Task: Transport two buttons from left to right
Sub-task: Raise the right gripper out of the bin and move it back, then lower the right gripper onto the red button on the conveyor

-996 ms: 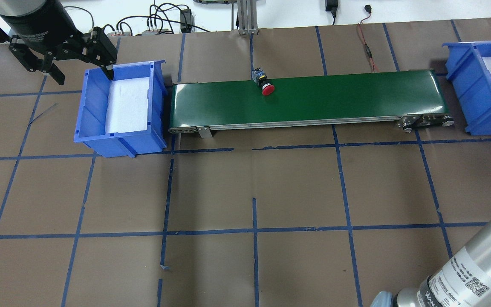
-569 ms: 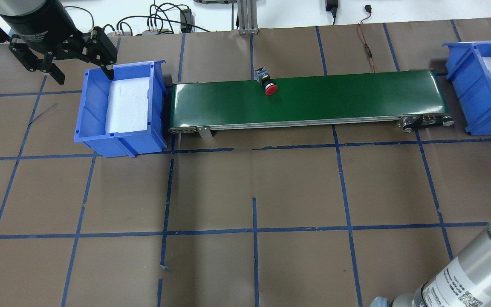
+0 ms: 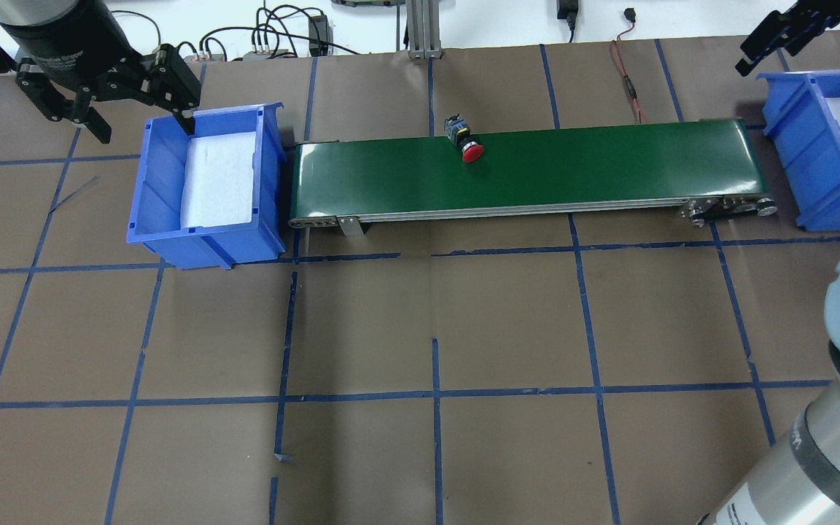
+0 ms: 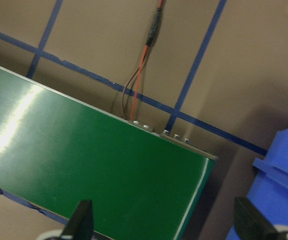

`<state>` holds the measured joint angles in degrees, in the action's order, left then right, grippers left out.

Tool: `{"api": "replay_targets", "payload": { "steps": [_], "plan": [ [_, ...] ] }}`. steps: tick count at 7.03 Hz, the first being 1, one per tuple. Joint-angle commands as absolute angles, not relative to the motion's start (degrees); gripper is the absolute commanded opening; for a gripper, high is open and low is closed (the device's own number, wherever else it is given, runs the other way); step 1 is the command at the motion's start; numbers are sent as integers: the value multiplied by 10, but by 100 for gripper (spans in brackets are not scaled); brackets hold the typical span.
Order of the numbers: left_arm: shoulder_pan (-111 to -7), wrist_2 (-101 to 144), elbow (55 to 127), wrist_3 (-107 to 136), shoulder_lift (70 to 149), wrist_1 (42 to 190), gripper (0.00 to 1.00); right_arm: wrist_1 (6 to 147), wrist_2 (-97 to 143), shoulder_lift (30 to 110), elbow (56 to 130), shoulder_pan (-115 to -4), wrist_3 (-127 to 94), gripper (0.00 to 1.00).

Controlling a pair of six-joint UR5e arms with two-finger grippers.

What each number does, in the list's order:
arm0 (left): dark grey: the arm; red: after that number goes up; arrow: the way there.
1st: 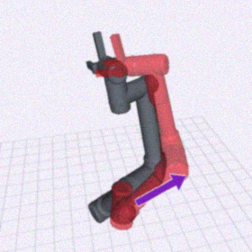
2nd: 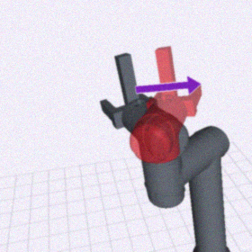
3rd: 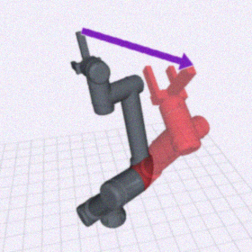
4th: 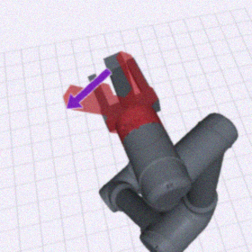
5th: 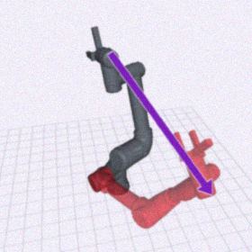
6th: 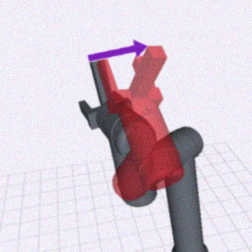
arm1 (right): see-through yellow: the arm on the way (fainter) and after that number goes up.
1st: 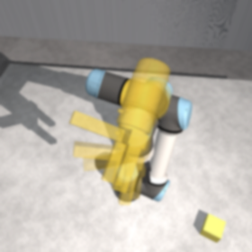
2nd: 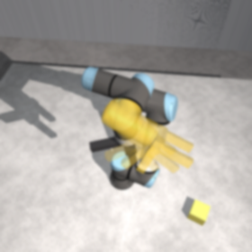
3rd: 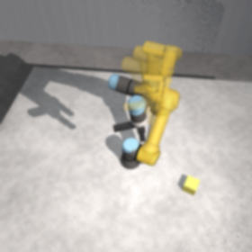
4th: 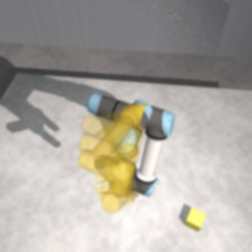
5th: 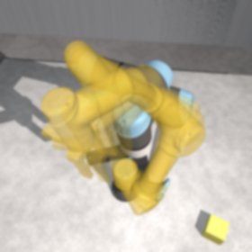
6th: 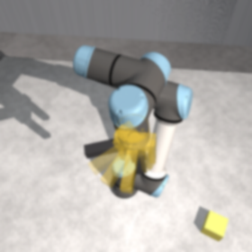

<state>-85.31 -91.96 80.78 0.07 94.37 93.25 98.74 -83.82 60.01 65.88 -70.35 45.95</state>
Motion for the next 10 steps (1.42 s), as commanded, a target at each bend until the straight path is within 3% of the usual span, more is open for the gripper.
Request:
{"api": "replay_targets", "payload": {
  "steps": [1, 10],
  "plan": [
    [-853, -919, 808, 3, 947, 933, 100, 961, -823, 602, 667, -761, 454, 100],
    [-852, -918, 810, 2, 943, 932, 100, 1070, -873, 552, 664, -947, 216, 100]
  ]
}}
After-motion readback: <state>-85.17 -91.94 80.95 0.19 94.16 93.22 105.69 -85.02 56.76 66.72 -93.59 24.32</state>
